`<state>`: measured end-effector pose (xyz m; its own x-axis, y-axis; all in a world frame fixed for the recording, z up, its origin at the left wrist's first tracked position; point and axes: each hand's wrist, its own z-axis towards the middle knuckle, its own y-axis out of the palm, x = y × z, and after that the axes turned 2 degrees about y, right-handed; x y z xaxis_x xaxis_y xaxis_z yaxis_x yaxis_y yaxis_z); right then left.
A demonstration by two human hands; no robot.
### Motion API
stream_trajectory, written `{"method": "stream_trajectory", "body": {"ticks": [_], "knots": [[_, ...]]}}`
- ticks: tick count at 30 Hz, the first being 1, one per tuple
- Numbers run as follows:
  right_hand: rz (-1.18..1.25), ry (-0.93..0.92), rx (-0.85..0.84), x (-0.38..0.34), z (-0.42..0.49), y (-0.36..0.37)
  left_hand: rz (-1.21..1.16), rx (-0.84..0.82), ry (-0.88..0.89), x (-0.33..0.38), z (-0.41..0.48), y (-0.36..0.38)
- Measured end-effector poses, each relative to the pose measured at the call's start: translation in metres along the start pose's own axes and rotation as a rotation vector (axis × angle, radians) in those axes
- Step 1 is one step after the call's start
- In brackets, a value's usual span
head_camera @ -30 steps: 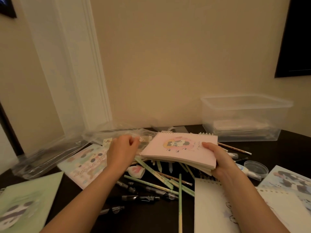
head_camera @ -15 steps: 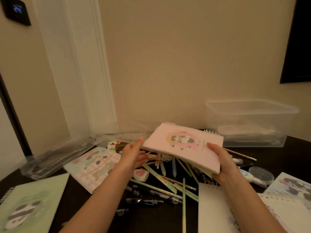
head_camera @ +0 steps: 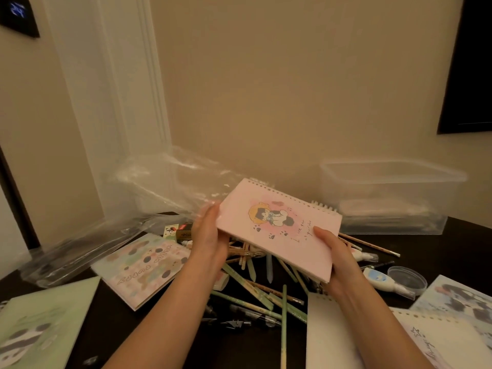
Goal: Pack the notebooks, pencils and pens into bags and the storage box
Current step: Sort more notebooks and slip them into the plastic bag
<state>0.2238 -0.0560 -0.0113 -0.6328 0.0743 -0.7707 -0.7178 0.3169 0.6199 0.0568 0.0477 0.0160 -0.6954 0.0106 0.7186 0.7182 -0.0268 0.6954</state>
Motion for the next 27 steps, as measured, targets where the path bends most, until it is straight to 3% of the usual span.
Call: {"method": "stream_trajectory", "body": {"ticks": [6, 13, 20, 24, 27], "knots": [[0.046, 0.016, 0.016, 0.003, 0.001, 0.001, 0.032, -0.132, 0.031, 0.003, 0.001, -0.004], [0.11, -0.003, 0.017, 0.003, -0.002, 0.001, 0.177, -0.201, -0.081, 0.007, -0.002, 0.0], [0.18, -0.022, 0.018, 0.009, 0.0, 0.008, 0.195, -0.135, -0.033, 0.009, 0.004, 0.003], [0.196, -0.028, 0.009, 0.018, 0.005, 0.008, 0.154, -0.128, -0.118, -0.002, -0.008, 0.017], [0.22, -0.069, 0.04, 0.018, 0.007, 0.008, 0.248, -0.173, -0.161, -0.013, -0.018, 0.022]]}}
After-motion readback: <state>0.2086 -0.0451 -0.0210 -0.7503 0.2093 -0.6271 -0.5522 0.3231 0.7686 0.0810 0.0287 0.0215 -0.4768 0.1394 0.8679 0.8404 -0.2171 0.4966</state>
